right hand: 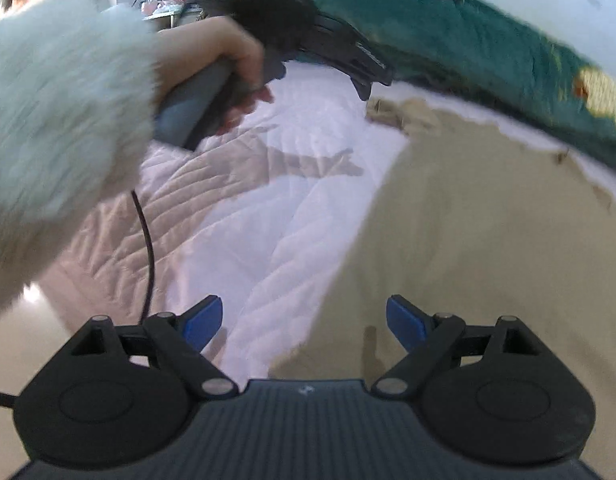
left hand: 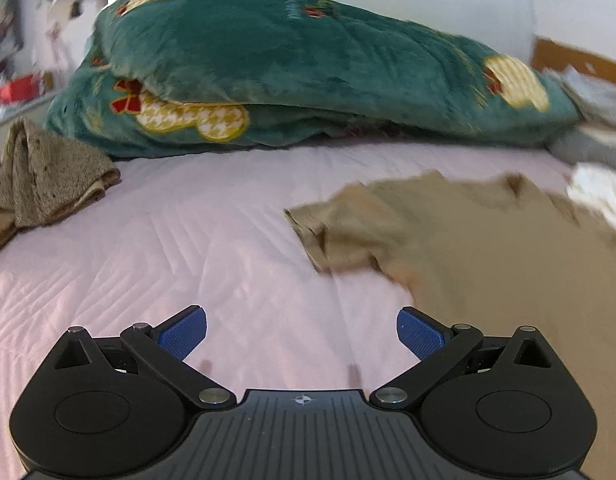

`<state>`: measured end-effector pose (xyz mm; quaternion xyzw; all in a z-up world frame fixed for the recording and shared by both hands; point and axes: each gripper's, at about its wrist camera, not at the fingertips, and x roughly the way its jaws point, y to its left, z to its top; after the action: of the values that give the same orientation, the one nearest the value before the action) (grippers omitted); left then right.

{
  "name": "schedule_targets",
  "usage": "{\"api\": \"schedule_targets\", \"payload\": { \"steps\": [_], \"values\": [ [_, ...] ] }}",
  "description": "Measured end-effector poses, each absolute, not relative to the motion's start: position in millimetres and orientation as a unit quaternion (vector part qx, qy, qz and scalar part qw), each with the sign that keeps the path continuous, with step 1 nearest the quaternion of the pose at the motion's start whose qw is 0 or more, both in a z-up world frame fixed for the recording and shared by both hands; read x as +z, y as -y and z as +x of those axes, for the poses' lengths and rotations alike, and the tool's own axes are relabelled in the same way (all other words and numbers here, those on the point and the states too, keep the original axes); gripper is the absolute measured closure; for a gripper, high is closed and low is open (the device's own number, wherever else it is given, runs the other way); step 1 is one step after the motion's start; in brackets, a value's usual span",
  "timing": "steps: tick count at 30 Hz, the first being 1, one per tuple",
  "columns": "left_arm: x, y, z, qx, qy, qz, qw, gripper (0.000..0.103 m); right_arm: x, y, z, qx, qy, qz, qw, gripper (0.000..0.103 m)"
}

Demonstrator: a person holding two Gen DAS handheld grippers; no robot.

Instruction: Fold clothes

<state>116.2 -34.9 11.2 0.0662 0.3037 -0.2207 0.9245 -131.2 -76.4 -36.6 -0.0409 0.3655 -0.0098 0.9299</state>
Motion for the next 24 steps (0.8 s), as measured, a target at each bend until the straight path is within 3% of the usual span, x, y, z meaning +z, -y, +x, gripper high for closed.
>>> {"api": "schedule_targets", "payload": {
  "steps": [4,12,16,21,23,24],
  "values": [
    [6,66,170,-0.225,-0.309,0.051,0.923,0.001,-48,76,-119,-0.021,-0.369,-0.063,0.927,0.013],
    [-31,136,264,-0.196,-0.369,0.016,0.908,0.001,-73,91,-111,-0.042,-0.402,0.006,0.915,0.012],
    [-59,162,272,-0.184,-0.402,0.054,0.895,0.001,-74,91,-110,-0.038,-0.404,0.008,0.914,0.012],
    [-67,171,261,-0.176,-0.379,0.076,0.905,0.000,-72,94,-108,-0.029,-0.410,0.018,0.911,0.013],
    [-69,169,260,-0.182,-0.371,0.075,0.908,0.002,-71,93,-111,-0.023,-0.403,0.013,0.915,0.019],
    [-69,169,259,-0.186,-0.366,0.073,0.909,0.005,-69,93,-112,-0.019,-0.399,0.008,0.917,0.033]
  ]
}}
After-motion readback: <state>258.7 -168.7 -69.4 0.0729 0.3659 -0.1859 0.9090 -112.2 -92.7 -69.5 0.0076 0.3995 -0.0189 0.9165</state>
